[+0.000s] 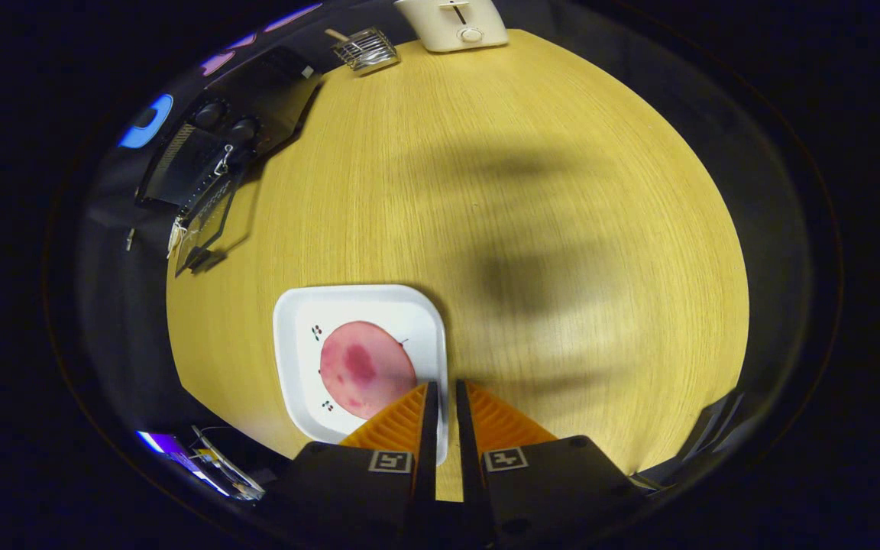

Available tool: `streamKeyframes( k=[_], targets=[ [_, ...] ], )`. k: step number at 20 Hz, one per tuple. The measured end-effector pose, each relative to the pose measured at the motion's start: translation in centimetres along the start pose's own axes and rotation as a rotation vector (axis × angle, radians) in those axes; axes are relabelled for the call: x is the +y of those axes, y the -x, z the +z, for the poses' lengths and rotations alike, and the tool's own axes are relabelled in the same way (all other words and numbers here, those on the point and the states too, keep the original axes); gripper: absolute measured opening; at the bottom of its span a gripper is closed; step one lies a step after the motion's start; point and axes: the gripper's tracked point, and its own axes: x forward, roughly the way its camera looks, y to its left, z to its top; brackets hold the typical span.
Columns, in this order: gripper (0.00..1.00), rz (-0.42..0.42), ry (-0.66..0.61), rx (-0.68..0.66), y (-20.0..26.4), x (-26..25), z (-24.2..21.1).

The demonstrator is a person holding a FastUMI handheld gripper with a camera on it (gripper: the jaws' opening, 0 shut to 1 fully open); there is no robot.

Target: Open the toaster oven, put the food inside, and close the toaster oven door.

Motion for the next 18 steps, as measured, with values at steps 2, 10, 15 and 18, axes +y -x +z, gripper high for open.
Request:
streamKeyframes(
  k=[2,10,15,18],
  targets=[
    [0.08,0.018,-0.028,0.004,0.3,0.1,-0.1],
    [0.05,0.285,-0.273,-0.040,1.6,0.8,0.1],
    [0.05,0.356,-0.375,-0.093,3.0,1.2,-0.2],
    [0.05,0.385,-0.450,-0.135,4.6,2.9,-0.4]
  ],
)
